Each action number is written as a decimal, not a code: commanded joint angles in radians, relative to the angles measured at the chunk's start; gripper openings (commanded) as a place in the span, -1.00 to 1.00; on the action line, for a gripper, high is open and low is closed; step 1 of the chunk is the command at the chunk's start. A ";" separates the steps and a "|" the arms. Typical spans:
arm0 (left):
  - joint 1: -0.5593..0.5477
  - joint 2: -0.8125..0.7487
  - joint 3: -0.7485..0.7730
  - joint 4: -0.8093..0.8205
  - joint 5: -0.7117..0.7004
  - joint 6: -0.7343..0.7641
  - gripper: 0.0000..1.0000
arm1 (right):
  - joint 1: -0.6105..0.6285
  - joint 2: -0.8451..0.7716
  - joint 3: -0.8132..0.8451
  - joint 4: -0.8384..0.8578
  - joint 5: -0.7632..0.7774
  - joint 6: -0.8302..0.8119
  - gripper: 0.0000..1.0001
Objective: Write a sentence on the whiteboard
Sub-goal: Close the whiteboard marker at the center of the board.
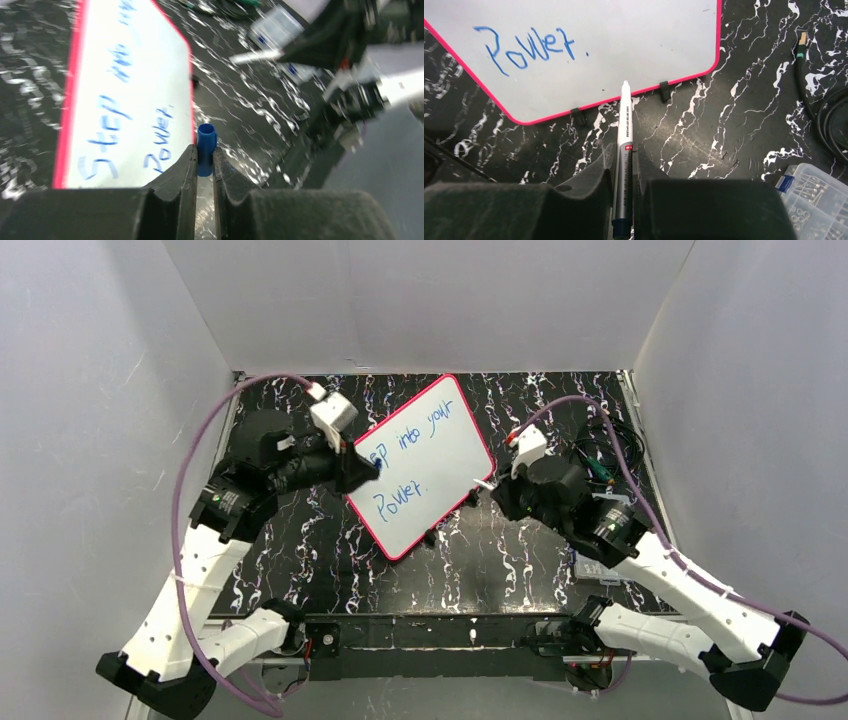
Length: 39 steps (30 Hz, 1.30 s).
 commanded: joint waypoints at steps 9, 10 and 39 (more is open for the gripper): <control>-0.321 -0.008 -0.322 0.019 0.175 0.147 -1.00 | -0.155 0.043 0.226 -0.069 -0.726 -0.045 -0.97; -0.326 -0.016 -0.344 0.020 0.180 0.150 -1.00 | -0.155 0.053 0.237 -0.088 -0.745 -0.045 -0.97; -0.391 -0.048 -0.532 0.175 0.233 0.094 -1.00 | -0.156 0.245 0.171 -0.130 -1.118 -0.028 -0.97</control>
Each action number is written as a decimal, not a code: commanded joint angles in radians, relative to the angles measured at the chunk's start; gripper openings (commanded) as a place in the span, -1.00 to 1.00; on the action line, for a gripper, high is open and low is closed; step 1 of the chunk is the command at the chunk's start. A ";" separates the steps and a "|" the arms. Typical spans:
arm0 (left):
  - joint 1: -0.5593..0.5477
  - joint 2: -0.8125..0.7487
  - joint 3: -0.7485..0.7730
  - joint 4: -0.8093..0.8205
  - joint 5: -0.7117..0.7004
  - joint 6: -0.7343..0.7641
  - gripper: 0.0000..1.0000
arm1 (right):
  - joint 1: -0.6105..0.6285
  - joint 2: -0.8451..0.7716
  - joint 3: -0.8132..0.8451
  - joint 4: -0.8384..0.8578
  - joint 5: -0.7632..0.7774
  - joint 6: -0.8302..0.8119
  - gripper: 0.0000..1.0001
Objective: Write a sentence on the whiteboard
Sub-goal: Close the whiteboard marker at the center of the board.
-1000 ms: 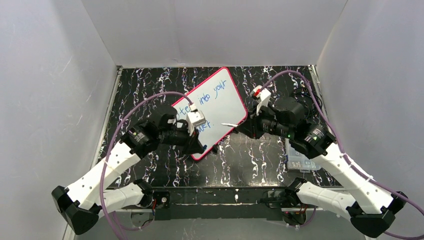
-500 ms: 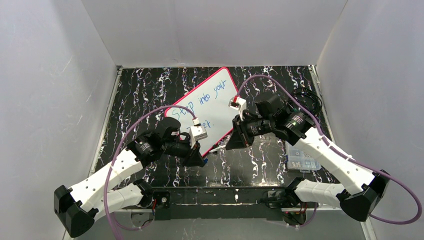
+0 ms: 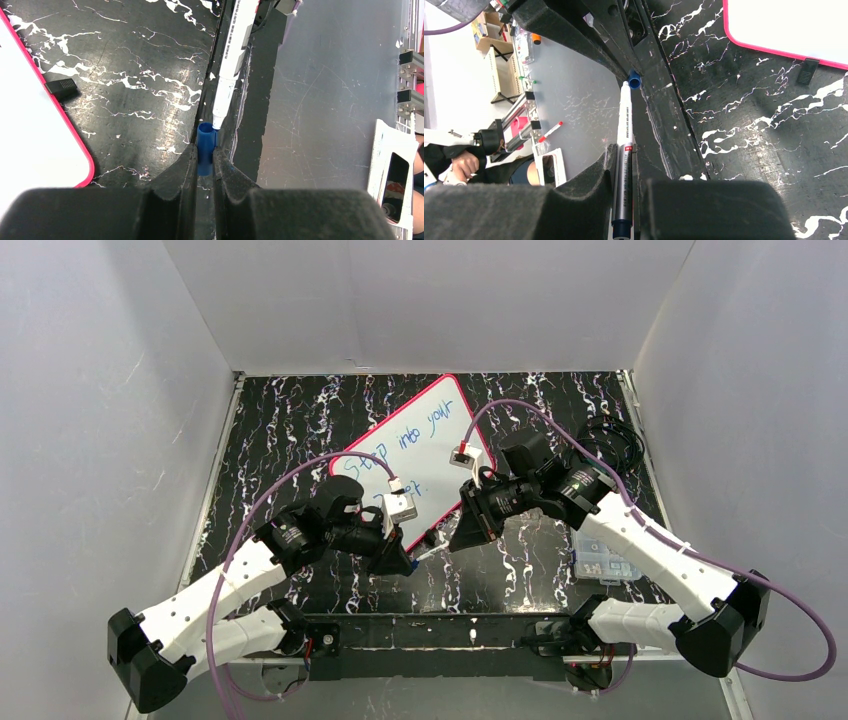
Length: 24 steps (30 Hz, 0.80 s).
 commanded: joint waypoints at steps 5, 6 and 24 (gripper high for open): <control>-0.008 -0.006 -0.011 0.011 0.017 0.004 -1.00 | -0.003 -0.009 -0.008 0.011 -0.017 -0.011 -0.97; -0.009 -0.007 -0.011 0.011 0.015 0.004 -1.00 | -0.003 -0.007 -0.008 0.009 -0.017 -0.014 -0.97; -0.021 -0.009 -0.012 0.012 0.020 0.006 -1.00 | -0.002 0.014 -0.008 0.013 -0.020 -0.019 -0.97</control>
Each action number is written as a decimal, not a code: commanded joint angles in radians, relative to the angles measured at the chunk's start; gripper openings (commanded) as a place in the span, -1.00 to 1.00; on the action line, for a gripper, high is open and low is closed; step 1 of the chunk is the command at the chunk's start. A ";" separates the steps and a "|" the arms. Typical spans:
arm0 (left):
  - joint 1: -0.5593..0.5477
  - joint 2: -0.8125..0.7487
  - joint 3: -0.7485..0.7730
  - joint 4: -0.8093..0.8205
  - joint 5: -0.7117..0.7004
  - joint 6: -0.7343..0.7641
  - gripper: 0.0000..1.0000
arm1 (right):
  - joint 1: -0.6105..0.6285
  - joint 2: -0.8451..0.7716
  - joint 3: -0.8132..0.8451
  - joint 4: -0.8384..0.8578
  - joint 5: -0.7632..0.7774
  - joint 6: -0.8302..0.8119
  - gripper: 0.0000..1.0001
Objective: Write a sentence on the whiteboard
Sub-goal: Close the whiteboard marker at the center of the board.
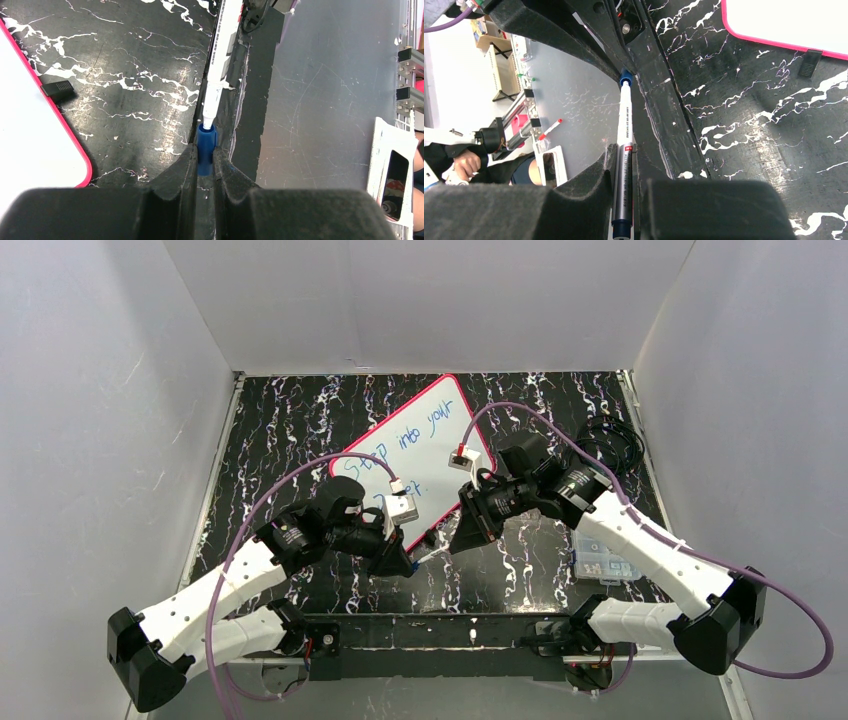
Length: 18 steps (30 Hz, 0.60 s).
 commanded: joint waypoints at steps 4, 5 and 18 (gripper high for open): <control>-0.011 -0.009 -0.013 0.010 0.020 0.006 -1.00 | -0.003 0.007 0.004 0.019 -0.024 -0.016 -0.97; -0.010 -0.009 -0.012 0.011 0.018 0.007 -1.00 | -0.003 0.008 0.003 0.018 -0.025 -0.016 -0.97; -0.038 0.013 0.013 0.011 0.001 0.026 -1.00 | 0.076 0.085 -0.007 0.009 -0.059 -0.036 -0.97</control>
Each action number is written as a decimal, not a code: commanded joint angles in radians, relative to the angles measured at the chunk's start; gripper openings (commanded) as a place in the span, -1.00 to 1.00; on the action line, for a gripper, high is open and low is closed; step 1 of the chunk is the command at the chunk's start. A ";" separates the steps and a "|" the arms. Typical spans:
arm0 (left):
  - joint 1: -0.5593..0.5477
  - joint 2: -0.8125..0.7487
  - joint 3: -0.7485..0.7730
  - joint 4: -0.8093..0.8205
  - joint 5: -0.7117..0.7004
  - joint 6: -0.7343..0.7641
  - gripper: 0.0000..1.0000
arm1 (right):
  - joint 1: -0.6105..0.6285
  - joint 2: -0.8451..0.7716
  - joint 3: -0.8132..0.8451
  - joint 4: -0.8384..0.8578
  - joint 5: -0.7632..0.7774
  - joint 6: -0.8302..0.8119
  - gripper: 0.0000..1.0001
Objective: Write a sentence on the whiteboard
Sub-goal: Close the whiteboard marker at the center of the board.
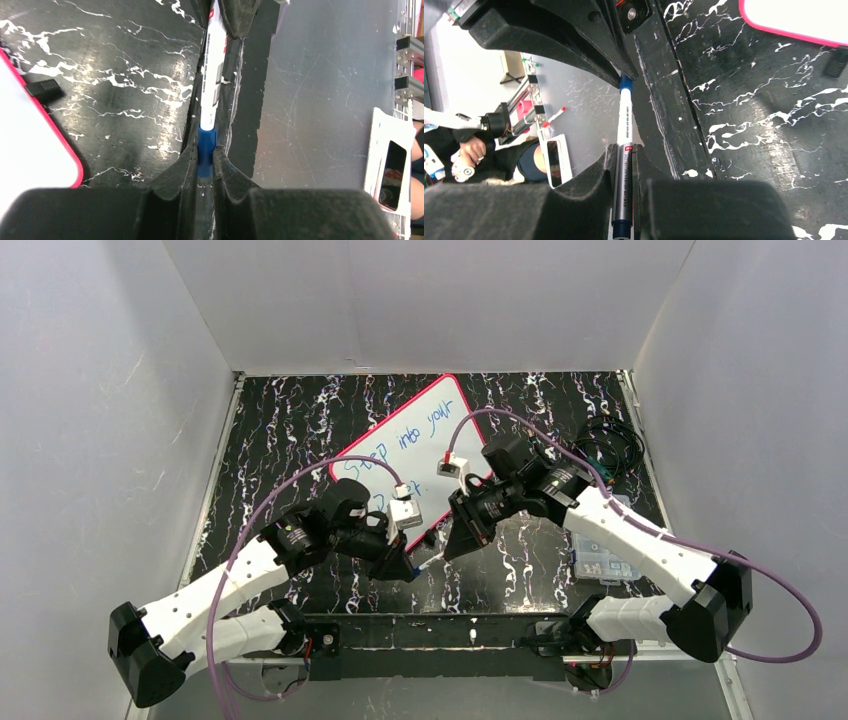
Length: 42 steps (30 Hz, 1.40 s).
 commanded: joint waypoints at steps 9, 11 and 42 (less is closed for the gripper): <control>-0.039 -0.009 0.024 0.068 -0.030 0.001 -1.00 | 0.078 0.039 -0.065 0.112 -0.068 0.038 -0.97; -0.045 -0.008 0.029 0.085 -0.035 -0.005 -1.00 | 0.082 0.036 -0.079 0.132 -0.072 0.052 -0.97; -0.071 0.009 0.045 0.297 -0.067 -0.074 -1.00 | 0.121 0.011 -0.180 0.272 -0.081 0.141 -0.97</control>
